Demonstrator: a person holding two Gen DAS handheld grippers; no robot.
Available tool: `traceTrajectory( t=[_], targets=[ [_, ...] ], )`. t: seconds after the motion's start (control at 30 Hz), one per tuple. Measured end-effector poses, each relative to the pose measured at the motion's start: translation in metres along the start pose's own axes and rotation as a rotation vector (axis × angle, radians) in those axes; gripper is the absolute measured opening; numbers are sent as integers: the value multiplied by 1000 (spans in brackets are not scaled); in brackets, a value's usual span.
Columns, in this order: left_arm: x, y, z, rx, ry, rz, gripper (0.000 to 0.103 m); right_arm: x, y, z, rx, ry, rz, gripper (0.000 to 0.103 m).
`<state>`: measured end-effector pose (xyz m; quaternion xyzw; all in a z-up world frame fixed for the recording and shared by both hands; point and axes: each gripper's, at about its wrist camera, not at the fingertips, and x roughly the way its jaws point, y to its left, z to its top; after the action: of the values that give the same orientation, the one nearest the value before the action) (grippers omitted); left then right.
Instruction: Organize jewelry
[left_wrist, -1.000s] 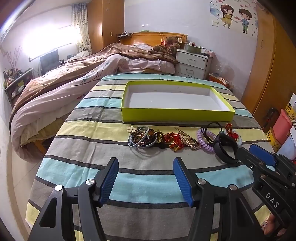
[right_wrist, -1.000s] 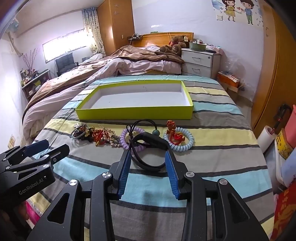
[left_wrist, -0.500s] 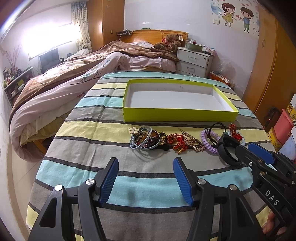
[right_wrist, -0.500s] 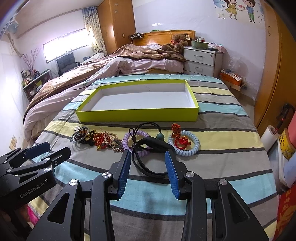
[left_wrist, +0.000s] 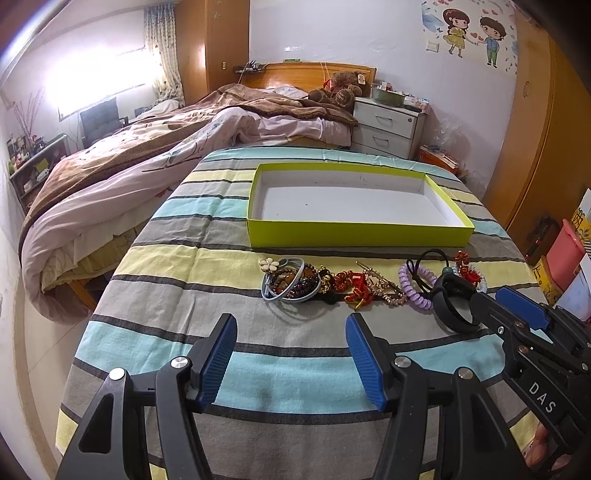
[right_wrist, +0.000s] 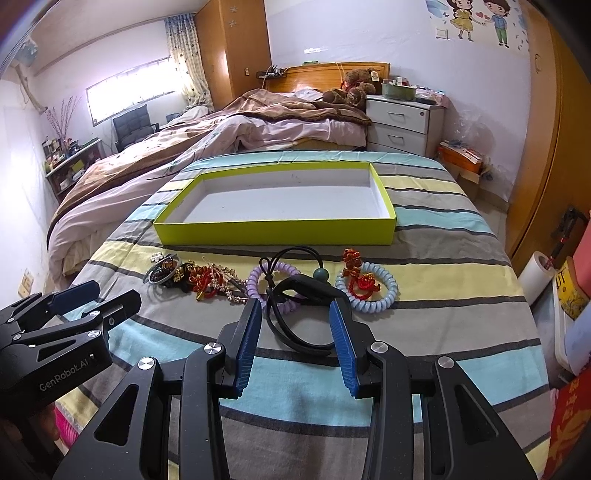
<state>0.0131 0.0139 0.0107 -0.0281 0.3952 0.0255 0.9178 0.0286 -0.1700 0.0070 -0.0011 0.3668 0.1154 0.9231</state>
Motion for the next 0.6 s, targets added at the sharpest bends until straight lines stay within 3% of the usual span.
traceTrajectory(
  t=[0.6],
  targets=[
    [0, -2, 2, 4, 0, 0, 61, -2, -2, 0, 4, -3, -3, 39]
  ],
)
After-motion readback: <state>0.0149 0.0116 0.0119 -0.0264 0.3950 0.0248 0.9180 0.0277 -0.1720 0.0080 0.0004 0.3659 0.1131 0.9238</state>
